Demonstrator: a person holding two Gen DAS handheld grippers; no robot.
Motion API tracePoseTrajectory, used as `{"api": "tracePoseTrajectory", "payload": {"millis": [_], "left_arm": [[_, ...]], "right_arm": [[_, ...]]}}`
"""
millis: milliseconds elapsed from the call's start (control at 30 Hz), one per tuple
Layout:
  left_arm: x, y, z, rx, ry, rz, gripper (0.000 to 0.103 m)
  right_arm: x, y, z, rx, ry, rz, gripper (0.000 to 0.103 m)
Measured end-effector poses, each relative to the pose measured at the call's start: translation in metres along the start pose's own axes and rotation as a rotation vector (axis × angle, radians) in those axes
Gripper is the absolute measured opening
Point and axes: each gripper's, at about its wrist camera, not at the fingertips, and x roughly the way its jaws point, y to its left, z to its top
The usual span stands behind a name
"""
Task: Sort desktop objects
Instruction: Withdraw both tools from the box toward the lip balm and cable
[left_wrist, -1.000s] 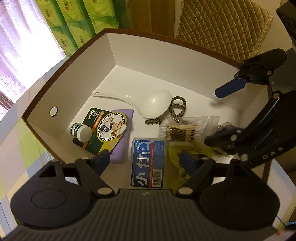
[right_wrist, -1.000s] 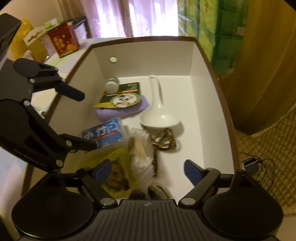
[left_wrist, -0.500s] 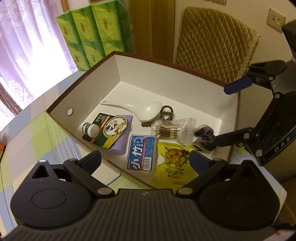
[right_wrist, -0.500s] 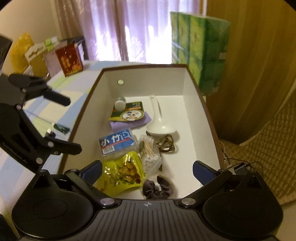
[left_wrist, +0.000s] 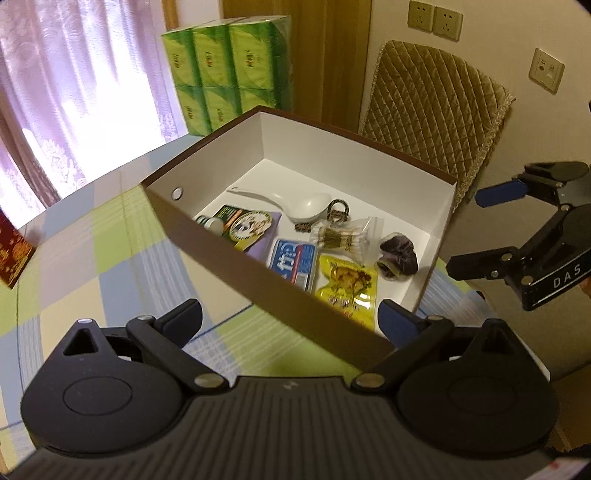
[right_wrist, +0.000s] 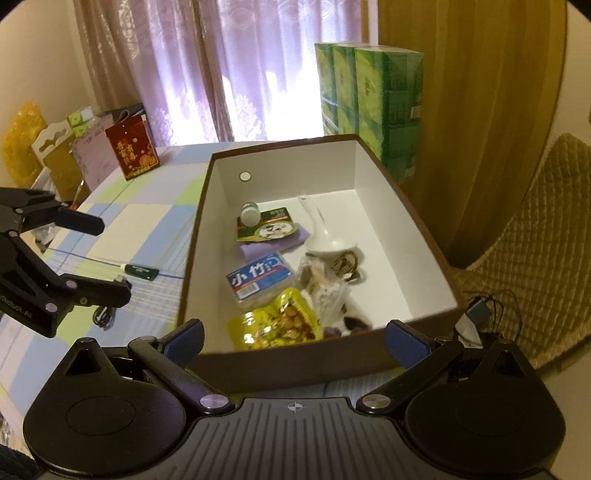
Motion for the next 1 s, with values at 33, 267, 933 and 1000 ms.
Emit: {"api": "tracePoseTrajectory", "payload": {"millis": [33,267,933,1000], "left_arm": [[-0.004,0.001,-0.005,-0.004,0.001,0.000,0.100],[-0.027,0.010,-0.038,-0.025,0.017,-0.013,0.100],[-0.049,0.077,-0.113,-0.133,0.097,0.033,0.100],[-0.049,0.083,-0.117,-0.139,0.102,0.042,0.100]], "right_arm": [[-0.002,0.006,-0.003,0.004,0.001,-0.005,0.101],[-0.007,0.044,-0.020,0.038,0.017,-0.025,0.101],[0.037,0.136,-0.050,0.068,0.141,-0.006,0.101],[0.044,0.143,-0.051,0.065,0.150,0.001,0.101]]}}
